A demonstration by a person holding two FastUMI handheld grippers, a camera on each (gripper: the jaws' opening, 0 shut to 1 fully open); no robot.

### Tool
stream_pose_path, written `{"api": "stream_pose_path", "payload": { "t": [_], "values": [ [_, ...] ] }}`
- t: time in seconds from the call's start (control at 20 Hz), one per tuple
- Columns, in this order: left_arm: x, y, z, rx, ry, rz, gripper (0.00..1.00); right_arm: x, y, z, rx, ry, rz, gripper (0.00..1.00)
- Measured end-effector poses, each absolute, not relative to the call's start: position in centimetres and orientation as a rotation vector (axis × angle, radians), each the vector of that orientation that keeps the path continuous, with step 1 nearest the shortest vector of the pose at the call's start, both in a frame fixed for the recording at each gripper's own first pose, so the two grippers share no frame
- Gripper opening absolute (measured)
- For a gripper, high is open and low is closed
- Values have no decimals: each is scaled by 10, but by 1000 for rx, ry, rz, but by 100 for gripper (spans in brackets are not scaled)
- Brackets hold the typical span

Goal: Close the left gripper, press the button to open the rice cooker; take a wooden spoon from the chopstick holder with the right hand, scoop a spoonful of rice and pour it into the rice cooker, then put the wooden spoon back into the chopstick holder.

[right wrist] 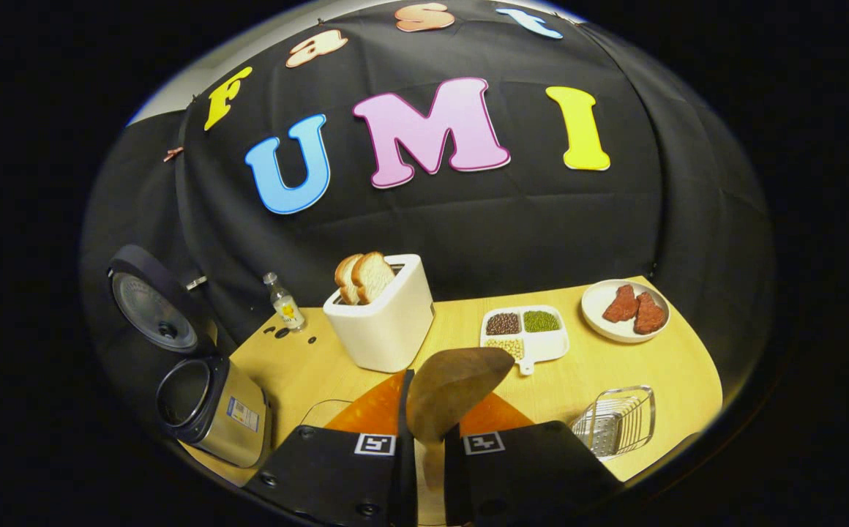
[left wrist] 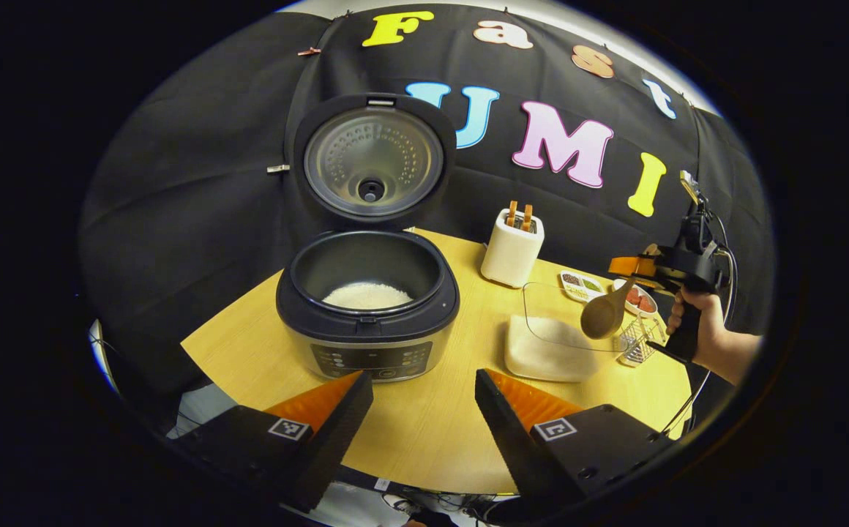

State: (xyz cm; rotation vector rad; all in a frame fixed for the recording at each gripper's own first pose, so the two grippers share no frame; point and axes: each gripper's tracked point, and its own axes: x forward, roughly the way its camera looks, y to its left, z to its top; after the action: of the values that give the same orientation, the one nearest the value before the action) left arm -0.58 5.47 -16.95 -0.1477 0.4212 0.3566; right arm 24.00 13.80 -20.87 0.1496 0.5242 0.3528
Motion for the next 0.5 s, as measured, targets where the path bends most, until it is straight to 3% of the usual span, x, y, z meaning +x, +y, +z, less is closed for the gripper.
{"api": "stream_pose_path", "payload": {
  "t": [0.5],
  "values": [
    [9,55,-196,-180,442,315,96,229,154,-262,122,606,331,19]
  ]
}}
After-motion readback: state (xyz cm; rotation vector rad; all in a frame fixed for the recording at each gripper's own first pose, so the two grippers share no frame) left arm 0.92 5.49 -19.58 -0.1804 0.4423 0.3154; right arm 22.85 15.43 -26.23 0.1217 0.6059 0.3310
